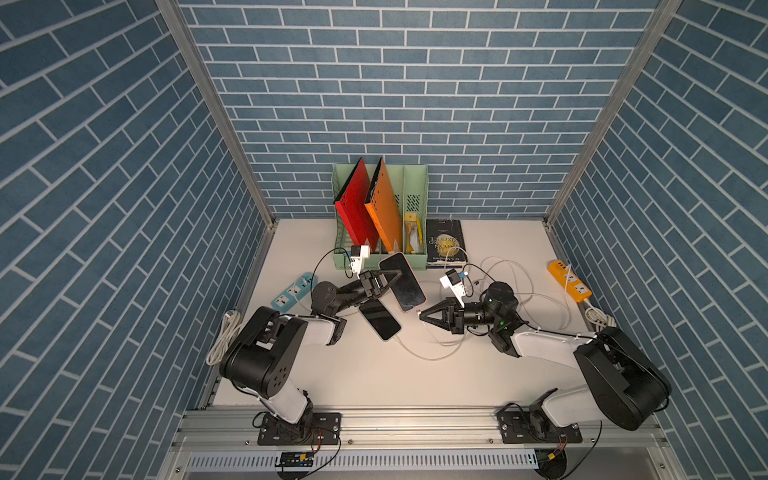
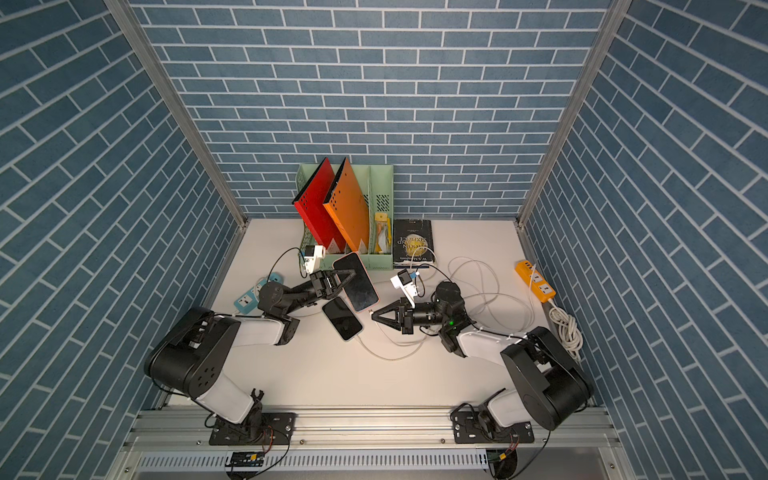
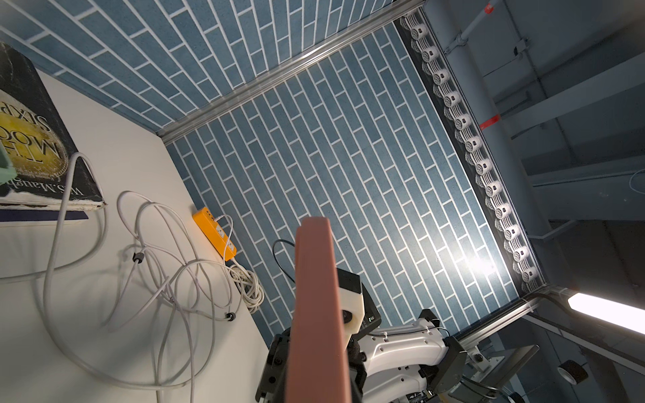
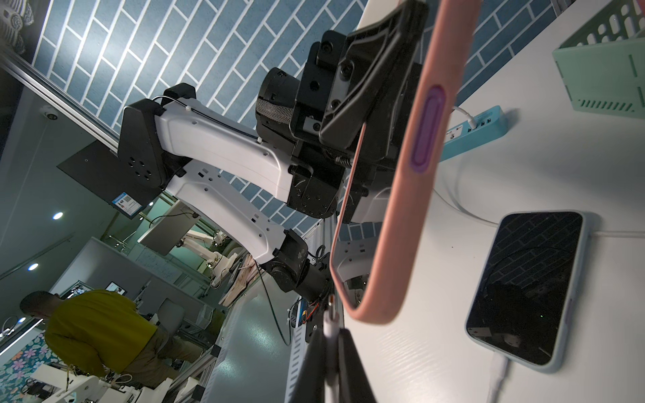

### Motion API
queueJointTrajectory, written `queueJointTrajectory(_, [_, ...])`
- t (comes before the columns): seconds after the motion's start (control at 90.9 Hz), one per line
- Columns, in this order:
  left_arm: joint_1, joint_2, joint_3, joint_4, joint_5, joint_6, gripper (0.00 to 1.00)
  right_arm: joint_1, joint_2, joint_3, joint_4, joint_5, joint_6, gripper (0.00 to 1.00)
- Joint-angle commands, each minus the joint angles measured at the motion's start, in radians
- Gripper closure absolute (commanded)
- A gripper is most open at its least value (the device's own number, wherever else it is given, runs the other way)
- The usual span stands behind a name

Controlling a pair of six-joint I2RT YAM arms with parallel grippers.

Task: Plug the charging cable into the phone
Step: Insert the charging cable into the phone.

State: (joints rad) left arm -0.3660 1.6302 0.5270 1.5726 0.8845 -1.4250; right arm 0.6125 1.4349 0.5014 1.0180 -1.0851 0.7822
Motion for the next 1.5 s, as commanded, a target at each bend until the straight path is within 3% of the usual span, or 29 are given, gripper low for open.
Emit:
queueJointTrajectory(0.0, [0.006,0.003,0.022,0.295,0.008,-0.002,1.00,0.007,0.008,0.030,0.025,-0.012,0.015,1.00])
queueJointTrajectory(1.485, [0.006,-0.007,0.005,0.296,0.036,0.003,1.00,0.007,0.017,0.094,-0.142,0.026,-0.086,1.00])
